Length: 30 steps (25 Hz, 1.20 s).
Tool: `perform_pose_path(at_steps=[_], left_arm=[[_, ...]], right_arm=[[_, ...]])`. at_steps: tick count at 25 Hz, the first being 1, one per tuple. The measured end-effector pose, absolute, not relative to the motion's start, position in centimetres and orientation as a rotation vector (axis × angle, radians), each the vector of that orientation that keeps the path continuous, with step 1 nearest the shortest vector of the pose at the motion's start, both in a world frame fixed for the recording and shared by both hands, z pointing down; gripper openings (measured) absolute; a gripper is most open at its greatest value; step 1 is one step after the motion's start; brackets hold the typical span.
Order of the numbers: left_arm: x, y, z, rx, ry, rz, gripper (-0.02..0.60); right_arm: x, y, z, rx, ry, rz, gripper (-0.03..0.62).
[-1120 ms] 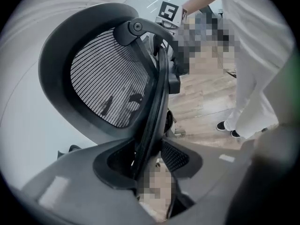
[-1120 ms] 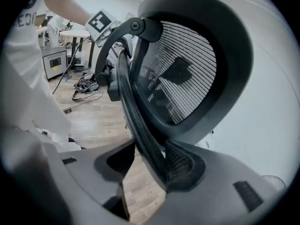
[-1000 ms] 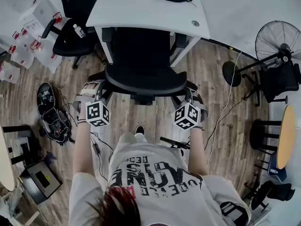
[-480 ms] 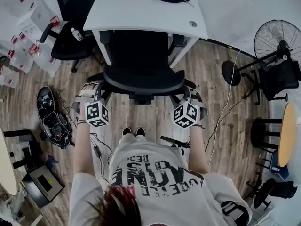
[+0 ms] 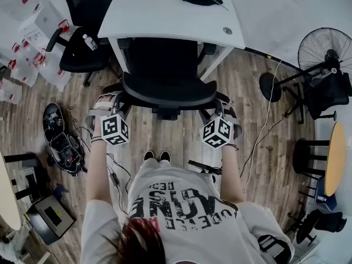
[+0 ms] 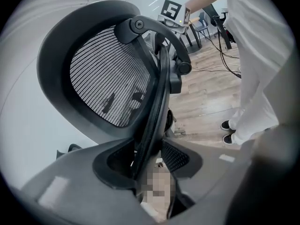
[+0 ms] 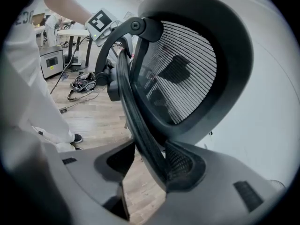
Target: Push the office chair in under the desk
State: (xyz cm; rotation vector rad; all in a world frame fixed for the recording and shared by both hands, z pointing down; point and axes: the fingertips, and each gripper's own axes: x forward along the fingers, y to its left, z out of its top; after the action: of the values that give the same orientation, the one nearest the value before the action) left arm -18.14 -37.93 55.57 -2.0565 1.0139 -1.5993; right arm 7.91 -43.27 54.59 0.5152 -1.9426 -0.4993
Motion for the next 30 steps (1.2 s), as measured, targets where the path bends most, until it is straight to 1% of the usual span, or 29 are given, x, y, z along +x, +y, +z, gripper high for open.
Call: perform_pose_path(at_steps=[9, 30], left_arm=[[-17.7, -38.9, 55.3, -2.040, 1.000, -1.563, 0.183], [-17.2, -39.2, 55.6, -2.060, 1.049, -1.627, 0.186]], right_arm=[[8.1, -44.9, 54.5, 0.512, -1.934, -0.489, 0.195], [8.6, -45.3, 54.8, 0.426, -1.938, -0.522, 0.196]])
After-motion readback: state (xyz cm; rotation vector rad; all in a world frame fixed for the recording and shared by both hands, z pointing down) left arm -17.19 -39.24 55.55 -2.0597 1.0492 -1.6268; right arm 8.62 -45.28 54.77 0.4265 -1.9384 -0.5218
